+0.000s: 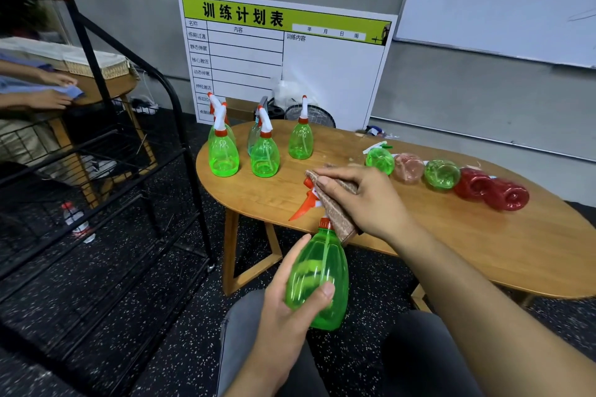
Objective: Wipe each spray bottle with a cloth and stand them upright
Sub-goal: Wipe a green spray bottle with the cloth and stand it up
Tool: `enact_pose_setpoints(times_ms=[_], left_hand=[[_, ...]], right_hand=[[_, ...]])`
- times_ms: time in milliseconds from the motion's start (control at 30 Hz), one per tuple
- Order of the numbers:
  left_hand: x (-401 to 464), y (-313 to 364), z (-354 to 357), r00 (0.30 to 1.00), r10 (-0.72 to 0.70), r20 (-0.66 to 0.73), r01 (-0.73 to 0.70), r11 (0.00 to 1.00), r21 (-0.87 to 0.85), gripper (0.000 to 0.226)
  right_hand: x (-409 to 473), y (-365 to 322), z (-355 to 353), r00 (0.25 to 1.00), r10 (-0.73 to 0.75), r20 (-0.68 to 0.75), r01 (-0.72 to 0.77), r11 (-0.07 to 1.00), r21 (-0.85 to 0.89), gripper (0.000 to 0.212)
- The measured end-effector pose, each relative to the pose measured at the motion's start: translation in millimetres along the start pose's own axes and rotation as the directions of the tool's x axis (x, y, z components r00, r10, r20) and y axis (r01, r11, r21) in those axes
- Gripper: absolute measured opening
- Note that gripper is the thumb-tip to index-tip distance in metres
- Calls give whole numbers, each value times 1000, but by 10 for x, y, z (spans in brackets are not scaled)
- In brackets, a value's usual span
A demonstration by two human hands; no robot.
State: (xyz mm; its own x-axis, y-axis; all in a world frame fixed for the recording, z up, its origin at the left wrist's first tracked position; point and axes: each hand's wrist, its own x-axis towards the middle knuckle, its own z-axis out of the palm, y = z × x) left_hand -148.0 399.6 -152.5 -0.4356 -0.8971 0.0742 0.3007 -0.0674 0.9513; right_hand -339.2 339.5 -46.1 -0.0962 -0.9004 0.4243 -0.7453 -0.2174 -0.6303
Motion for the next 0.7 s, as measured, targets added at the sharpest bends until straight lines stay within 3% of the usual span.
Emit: enact_pose_setpoints(times_ms=[167, 300, 467, 600, 700], left_hand=[[-8, -1, -42, 999, -5, -40, 4, 999, -41, 74], [22, 6, -56, 999, 2, -54, -4, 999, -48, 74], [3, -6, 11, 1000, 12, 14, -12, 1000, 0, 76], [-3, -8, -11, 1000, 15, -7, -15, 1000, 4, 77], [20, -23, -58, 999, 14, -46, -15, 1000, -9, 73]], right_hand=[[-118, 51, -14, 985, 155, 80, -151, 987, -52, 28], [-135, 136, -275, 949, 221, 224, -163, 955, -248, 21], [-70, -3, -266, 994, 83, -64, -85, 996, -25, 20], [-140, -58, -3, 996, 89, -8, -88, 995, 46, 23], [-173, 5, -67, 973, 200, 112, -186, 975, -121, 30]])
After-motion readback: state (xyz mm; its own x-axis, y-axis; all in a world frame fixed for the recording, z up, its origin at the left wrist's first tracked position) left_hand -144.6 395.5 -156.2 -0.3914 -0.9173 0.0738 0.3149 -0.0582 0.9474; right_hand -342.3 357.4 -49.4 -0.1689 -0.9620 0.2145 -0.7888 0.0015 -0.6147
